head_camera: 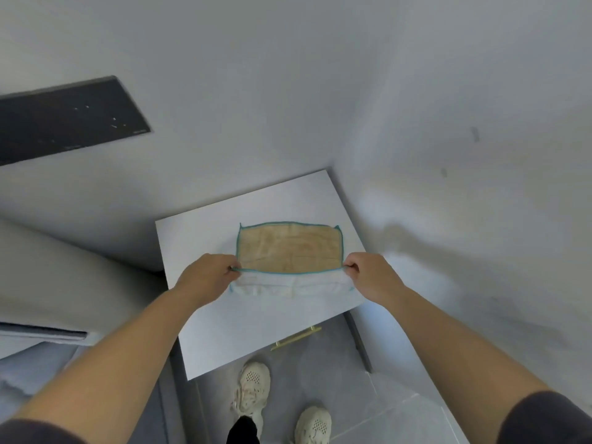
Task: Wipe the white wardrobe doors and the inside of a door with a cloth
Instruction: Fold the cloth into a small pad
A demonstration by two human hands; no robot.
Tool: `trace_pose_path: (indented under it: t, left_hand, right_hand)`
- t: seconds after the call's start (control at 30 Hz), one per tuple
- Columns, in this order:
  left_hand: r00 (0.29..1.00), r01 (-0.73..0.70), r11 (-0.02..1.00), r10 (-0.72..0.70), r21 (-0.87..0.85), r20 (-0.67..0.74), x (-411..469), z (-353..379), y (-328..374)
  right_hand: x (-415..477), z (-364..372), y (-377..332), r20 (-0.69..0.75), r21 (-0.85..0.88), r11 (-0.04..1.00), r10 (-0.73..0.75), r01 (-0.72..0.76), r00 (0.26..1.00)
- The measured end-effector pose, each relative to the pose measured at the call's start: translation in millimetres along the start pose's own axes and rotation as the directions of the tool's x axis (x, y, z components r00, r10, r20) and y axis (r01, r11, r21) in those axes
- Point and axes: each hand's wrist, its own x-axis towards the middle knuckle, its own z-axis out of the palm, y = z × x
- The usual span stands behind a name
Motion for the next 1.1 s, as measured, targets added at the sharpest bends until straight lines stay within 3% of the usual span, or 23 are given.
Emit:
trace_pose_path:
  t: [0.17,0.33,0.8,1.0,1.1]
  left_hand:
    - [0.981,0.102,0.959,-0.142,-0.266,-0.135,45.4,4.0,7.3]
    - [0.947,0.189,0.876,-0.281,-0.443,-0.153,84.9,11.9,9.6]
    - [0.924,0.284,0.916,-0.340,-0.282,-0.176,124.0,16.9,4.6]
    - [0.899,0.316,0.901,-0.385,-0.298,-0.209,120.9,15.1,1.8]
    - [0.903,0.329,0.905,-0.385,-0.271,-0.189,121.8,9.4,-1.7]
  right_hand:
    - [45.9,2.8,-8.8,-0.077,0.178,0.981,0.089,-0.074,0.993]
    - [88.6,14.1,-11.0,-0.132,0.162,0.978,0.156,-0.134,0.979]
    - [129.5,25.6,-16.5,-0.211,-0.108,0.945,0.282,-0.309,0.936]
    - [131.8,29.1,-29.6,-0.354,-0.306,0.928,0.096,-0.212,0.930]
    - [135.9,31.9,-45.6,-0.269,-0.316,0.948,-0.064,-0.026,0.961]
